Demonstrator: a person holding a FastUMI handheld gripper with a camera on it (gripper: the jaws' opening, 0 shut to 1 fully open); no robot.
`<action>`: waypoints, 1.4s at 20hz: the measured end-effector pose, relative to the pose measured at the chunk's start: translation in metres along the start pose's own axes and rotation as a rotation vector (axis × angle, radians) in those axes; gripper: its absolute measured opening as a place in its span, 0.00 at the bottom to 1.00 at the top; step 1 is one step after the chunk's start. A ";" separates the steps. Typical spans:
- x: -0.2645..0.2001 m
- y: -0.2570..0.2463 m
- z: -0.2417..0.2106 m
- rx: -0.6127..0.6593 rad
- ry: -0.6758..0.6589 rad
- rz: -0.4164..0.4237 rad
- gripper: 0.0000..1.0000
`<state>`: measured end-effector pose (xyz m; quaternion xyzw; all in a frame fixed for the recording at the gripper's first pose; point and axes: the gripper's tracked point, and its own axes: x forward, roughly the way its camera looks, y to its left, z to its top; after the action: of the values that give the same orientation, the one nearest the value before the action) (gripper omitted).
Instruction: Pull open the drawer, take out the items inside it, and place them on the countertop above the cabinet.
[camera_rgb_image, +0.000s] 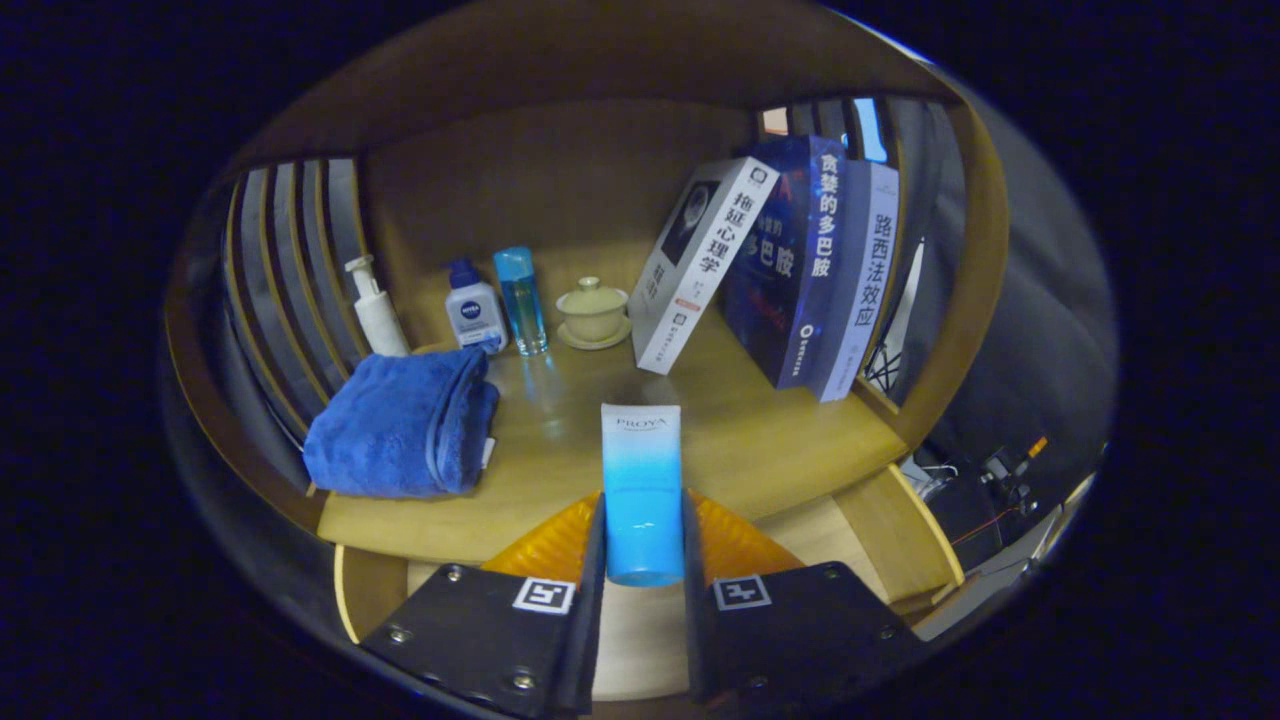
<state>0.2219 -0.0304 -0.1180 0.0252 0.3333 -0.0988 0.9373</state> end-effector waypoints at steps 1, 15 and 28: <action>0.006 0.002 -0.001 0.003 0.005 0.006 0.36; 0.064 0.003 -0.004 0.026 0.018 0.049 0.36; 0.005 0.011 0.032 0.088 -0.180 0.123 0.93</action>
<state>0.2478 -0.0239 -0.0971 0.0777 0.2410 -0.0576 0.9657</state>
